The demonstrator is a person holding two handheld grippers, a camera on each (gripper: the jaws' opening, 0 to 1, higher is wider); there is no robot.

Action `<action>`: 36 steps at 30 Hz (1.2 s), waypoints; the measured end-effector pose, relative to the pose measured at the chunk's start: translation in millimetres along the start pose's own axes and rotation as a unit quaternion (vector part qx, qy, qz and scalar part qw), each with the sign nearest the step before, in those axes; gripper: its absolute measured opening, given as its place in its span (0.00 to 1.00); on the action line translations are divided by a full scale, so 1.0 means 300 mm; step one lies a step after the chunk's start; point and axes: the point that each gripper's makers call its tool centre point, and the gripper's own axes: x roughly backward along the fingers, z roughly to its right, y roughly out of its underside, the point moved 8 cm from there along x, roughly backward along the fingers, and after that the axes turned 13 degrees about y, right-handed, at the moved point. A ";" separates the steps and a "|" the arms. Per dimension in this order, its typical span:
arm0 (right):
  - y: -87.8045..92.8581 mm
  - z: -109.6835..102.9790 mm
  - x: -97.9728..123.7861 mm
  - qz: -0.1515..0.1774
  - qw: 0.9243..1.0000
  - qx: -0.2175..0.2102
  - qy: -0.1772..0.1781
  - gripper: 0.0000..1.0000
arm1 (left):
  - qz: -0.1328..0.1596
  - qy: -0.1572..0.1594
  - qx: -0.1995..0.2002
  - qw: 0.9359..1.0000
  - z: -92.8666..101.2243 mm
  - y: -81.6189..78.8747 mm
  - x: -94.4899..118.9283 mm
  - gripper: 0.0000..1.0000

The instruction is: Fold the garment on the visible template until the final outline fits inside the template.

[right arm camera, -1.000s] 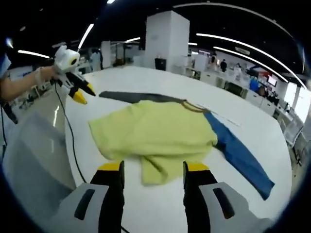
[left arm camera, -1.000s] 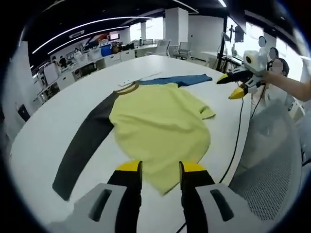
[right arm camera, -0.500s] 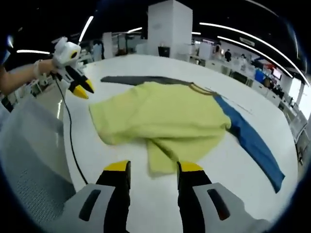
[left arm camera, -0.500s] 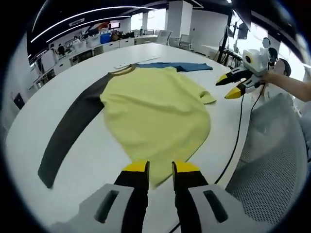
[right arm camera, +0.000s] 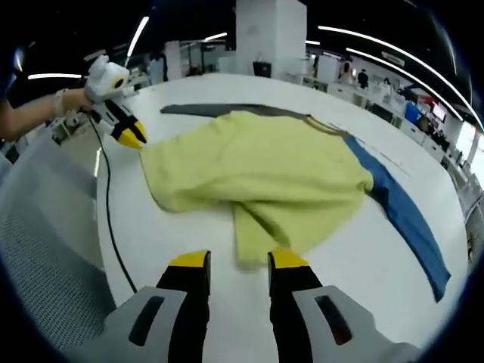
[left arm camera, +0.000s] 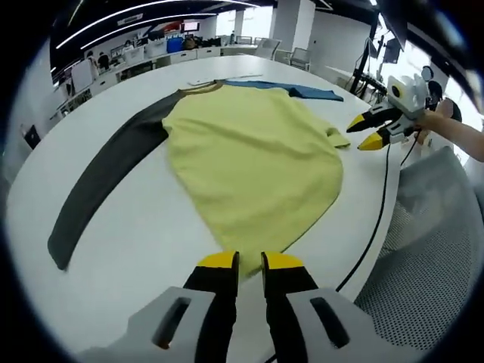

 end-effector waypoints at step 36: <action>0.028 -0.001 -0.054 -0.012 0.999 0.027 0.012 0.18 | -0.019 -0.005 0.019 1.000 -0.017 0.036 -0.030 0.06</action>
